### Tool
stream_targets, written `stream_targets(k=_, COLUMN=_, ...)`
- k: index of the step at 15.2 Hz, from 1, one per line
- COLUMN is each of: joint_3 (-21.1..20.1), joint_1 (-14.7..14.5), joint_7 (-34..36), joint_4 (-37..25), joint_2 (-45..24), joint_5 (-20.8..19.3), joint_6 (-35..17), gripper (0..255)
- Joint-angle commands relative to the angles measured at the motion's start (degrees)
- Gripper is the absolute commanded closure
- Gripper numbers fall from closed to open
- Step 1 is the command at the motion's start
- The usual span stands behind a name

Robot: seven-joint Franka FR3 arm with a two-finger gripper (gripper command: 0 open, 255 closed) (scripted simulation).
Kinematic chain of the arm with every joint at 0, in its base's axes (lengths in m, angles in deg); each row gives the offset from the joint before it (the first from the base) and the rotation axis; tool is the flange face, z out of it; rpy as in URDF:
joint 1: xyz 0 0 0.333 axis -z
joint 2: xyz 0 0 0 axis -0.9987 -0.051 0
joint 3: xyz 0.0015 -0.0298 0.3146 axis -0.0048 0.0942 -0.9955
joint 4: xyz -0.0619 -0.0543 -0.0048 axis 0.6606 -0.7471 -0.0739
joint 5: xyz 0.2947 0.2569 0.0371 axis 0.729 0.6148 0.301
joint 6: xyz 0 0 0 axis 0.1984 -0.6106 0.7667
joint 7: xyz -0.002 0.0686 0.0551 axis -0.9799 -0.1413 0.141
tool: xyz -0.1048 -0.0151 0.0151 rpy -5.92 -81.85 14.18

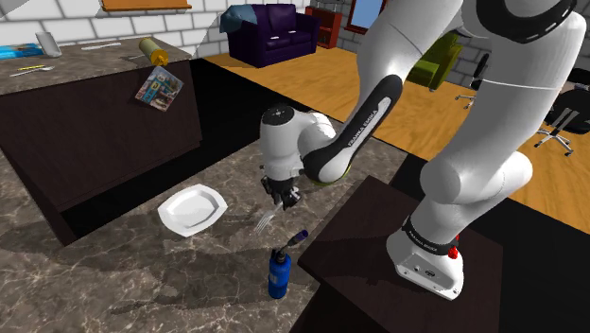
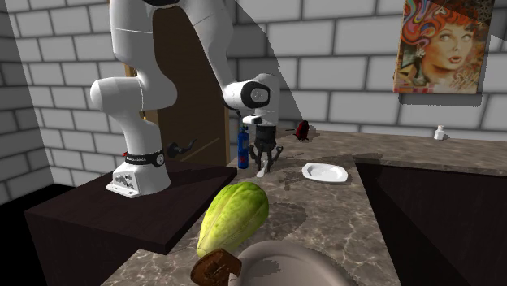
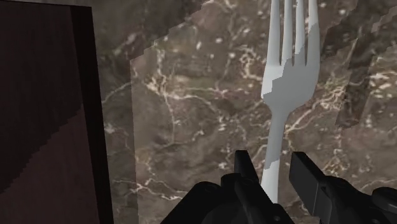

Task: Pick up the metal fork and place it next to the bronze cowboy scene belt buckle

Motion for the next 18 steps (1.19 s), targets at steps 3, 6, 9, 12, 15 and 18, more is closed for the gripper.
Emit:
stream_targets(k=3, joint_3=-5.9, joint_1=4.5, joint_7=-6.6, joint_4=0.8, joint_2=5.5, joint_5=9.1, joint_6=1.0, gripper=255)
stream_targets(k=6, joint_3=-9.9, joint_1=7.3, joint_7=-13.2, joint_4=1.2, joint_2=10.8, joint_5=18.0, joint_6=1.8, gripper=255)
stream_targets(k=9, joint_3=-11.2, joint_1=7.3, joint_7=-20.6, joint_4=1.3, joint_2=16.8, joint_5=27.9, joint_6=3.3, gripper=255)
stream_targets(k=12, joint_3=-8.7, joint_1=4.1, joint_7=-25.9, joint_4=0.9, joint_2=21.6, joint_5=34.8, joint_6=5.7, gripper=255)
stream_targets(k=15, joint_3=-6.1, joint_1=1.4, joint_7=-29.4, joint_4=0.3, joint_2=25.2, joint_5=39.2, joint_6=8.4, gripper=255)
stream_targets(k=18, joint_3=-3.7, joint_1=-0.9, joint_7=-31.9, joint_4=-0.4, joint_2=28.1, joint_5=42.2, joint_6=11.3, gripper=255)
